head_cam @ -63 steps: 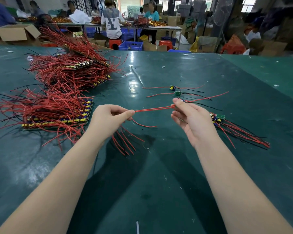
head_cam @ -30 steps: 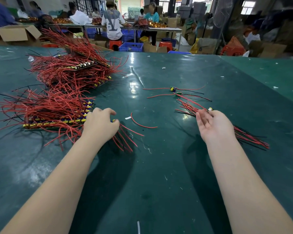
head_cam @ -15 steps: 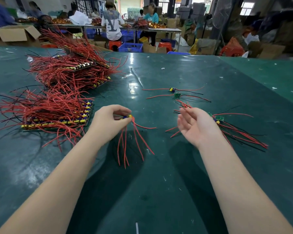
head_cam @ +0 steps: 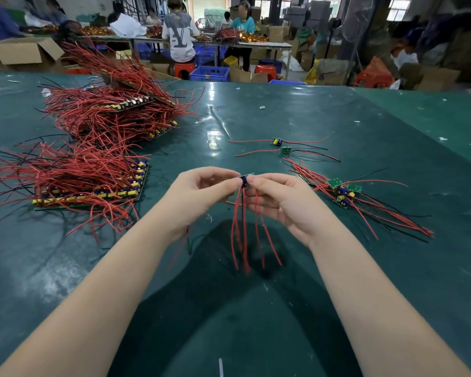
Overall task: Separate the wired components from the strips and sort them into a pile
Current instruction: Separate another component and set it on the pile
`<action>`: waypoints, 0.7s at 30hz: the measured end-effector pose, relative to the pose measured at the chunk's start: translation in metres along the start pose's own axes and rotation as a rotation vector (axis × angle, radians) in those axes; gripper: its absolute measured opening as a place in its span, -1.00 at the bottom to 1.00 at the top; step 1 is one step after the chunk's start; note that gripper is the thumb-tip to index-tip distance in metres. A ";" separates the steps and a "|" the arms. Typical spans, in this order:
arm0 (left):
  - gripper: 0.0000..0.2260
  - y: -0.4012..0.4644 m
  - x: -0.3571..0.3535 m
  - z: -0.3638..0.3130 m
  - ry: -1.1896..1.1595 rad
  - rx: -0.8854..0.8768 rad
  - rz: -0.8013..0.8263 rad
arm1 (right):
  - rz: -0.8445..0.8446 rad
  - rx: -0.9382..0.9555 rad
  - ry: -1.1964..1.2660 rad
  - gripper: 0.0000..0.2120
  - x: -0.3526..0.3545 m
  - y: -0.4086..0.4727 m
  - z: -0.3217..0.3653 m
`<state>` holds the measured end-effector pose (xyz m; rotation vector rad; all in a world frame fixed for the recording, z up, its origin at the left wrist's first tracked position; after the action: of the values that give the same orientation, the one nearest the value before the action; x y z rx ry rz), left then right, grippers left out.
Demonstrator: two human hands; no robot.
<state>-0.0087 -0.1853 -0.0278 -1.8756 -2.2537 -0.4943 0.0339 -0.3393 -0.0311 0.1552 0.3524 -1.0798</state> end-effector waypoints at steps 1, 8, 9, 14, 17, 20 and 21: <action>-0.84 0.000 0.001 0.002 -0.010 0.028 0.009 | -0.011 -0.002 0.009 -0.92 0.001 0.001 0.000; -0.80 -0.004 0.001 -0.001 -0.071 0.053 0.046 | 0.046 0.041 0.058 -0.94 0.002 0.000 0.002; -0.72 -0.004 0.001 0.000 -0.107 0.077 0.042 | 0.058 0.049 0.070 -0.90 0.003 0.000 0.002; -0.66 -0.004 -0.001 -0.001 -0.255 0.132 0.104 | 0.151 0.030 0.142 -0.91 0.002 0.001 0.002; -0.74 -0.005 0.000 -0.002 -0.313 0.141 0.146 | 0.206 0.018 0.153 -0.91 0.001 0.000 0.003; -0.74 -0.005 0.000 -0.002 -0.340 0.161 0.179 | 0.218 -0.004 0.153 -0.90 0.000 0.000 0.003; -0.75 -0.005 0.000 -0.002 -0.349 0.167 0.187 | 0.216 -0.011 0.151 -0.90 -0.001 0.000 0.002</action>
<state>-0.0142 -0.1868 -0.0269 -2.1917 -2.1971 0.0539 0.0343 -0.3396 -0.0286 0.2605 0.4665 -0.8548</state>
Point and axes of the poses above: each hand's wrist, its own y-axis towards the middle knuckle, its own x-axis out of the back of the hand, z = x × y, the point moved 4 cm from there along y, towards the middle knuckle, and after that the axes turned 11 degrees about y, right-handed, at the moved point
